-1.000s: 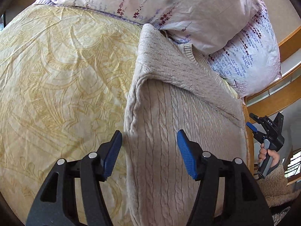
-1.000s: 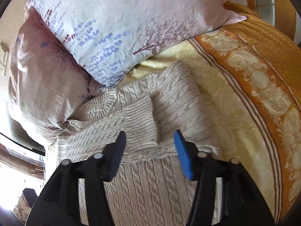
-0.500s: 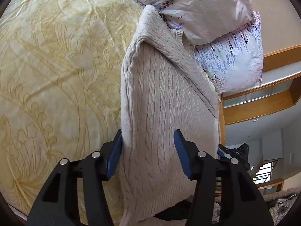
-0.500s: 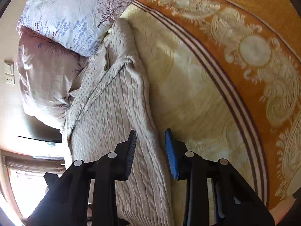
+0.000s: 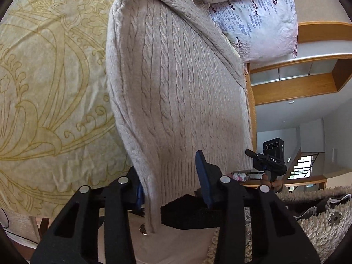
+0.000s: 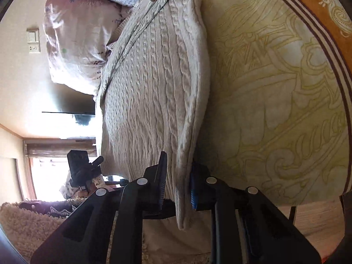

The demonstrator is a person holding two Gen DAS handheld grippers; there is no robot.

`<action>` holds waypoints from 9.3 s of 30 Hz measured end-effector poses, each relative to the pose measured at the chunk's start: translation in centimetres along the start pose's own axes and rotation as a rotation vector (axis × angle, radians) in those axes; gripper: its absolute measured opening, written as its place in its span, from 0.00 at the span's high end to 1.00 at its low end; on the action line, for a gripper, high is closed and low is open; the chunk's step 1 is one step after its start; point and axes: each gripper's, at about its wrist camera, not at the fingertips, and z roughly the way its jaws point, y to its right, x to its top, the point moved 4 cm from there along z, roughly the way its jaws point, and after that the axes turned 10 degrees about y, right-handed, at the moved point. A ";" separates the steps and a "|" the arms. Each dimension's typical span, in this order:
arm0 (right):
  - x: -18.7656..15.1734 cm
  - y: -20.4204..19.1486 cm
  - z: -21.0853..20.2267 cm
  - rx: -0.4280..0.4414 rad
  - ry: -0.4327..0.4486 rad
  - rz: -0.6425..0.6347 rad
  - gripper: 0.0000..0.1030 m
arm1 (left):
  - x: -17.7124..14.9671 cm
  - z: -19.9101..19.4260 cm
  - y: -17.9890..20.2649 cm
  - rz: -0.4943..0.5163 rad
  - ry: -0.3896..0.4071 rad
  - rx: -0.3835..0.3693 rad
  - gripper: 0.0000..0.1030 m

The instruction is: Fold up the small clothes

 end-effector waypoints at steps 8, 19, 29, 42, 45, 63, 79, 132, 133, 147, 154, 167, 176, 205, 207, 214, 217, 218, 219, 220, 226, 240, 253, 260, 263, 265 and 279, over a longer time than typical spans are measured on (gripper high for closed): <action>-0.2 -0.4 -0.2 -0.088 0.030 -0.131 0.92 | 0.7 0.6 0.4 0.022 -0.049 0.096 0.73; 2.0 -3.2 -2.4 -0.048 0.196 -0.250 0.93 | 2.2 -0.9 -0.1 -0.055 0.041 0.052 0.94; 7.9 -8.3 -4.6 0.043 0.434 -0.267 0.93 | 8.9 -4.2 4.0 0.057 0.286 -0.010 0.94; 13.4 -11.4 -4.5 0.110 0.615 -0.251 0.93 | 17.7 -3.5 5.8 0.096 0.436 0.011 0.94; 14.8 -11.5 -4.2 0.109 0.632 -0.239 0.93 | 19.5 -2.8 6.0 0.084 0.443 0.021 0.94; 24.2 -4.6 5.3 -0.064 0.483 -0.012 0.93 | 26.3 5.6 -0.3 -0.121 0.383 0.091 0.94; 24.3 -6.8 2.3 0.029 0.522 -0.013 0.91 | 25.9 5.4 1.8 -0.092 0.331 0.006 0.93; 17.3 -4.7 0.8 -0.407 0.496 -0.133 0.64 | 23.5 2.0 -1.5 0.096 0.306 0.235 0.33; 17.1 -4.5 0.9 -0.405 0.478 -0.134 0.65 | 23.0 2.0 -1.4 0.105 0.300 0.237 0.37; 16.7 -3.7 1.0 -0.492 0.444 -0.169 0.89 | 20.2 1.9 -2.3 0.145 0.230 0.263 0.90; 18.1 -9.5 1.4 -0.516 0.544 -0.334 0.51 | 24.0 -1.0 -3.1 0.004 0.395 0.192 0.30; 18.0 -17.1 14.8 -0.520 0.327 -0.654 0.43 | 27.4 4.3 -2.8 0.099 0.243 0.189 0.27; 17.6 -16.9 15.2 -0.486 0.320 -0.651 0.34 | 28.3 4.8 -4.2 0.041 0.177 0.023 0.40; 17.0 -16.7 15.7 -0.479 0.327 -0.668 0.26 | 29.2 7.0 3.5 -0.088 0.186 -0.266 0.80; 17.0 -16.7 15.6 -0.471 0.324 -0.669 0.26 | 29.0 7.6 5.0 -0.087 0.178 -0.299 0.80; 18.4 -14.9 11.2 -0.229 0.354 -0.435 0.26 | 28.3 11.8 11.7 -0.103 0.108 -0.461 0.80; 19.2 -13.2 9.3 -0.179 0.375 -0.328 0.26 | 28.0 14.4 13.7 -0.121 0.078 -0.485 0.80; 19.3 -12.6 8.9 -0.163 0.379 -0.296 0.26 | 27.8 15.2 14.0 -0.136 0.068 -0.494 0.80; 19.5 -12.1 8.4 -0.142 0.383 -0.261 0.26 | 27.5 15.9 14.3 -0.148 0.058 -0.500 0.80; 19.6 -11.6 8.0 -0.123 0.386 -0.232 0.26 | 27.1 16.8 14.5 -0.155 0.048 -0.499 0.80; 20.6 -10.0 6.8 -0.003 0.385 -0.079 0.26 | 24.8 21.0 14.0 -0.191 -0.018 -0.431 0.80; 22.0 -10.2 9.2 0.058 0.269 0.026 0.40 | 24.0 14.8 15.3 0.036 0.040 -0.408 0.16; 22.5 -13.7 10.6 -0.062 0.308 -0.157 0.84 | 21.4 12.0 10.7 0.252 0.160 0.023 0.13; 23.5 -16.3 6.8 -0.061 0.435 -0.227 0.86 | 20.6 12.3 12.0 0.371 0.168 0.063 0.11; 23.9 -16.0 4.6 -0.088 0.502 -0.225 0.86 | 20.5 12.0 12.3 0.399 0.179 0.055 0.11; 24.3 -15.1 3.3 -0.109 0.541 -0.205 0.86 | 20.3 11.9 12.5 0.410 0.182 0.047 0.11; 24.4 -8.7 -0.8 -0.178 0.617 -0.033 0.86 | 20.1 12.0 13.6 0.513 0.149 0.024 0.11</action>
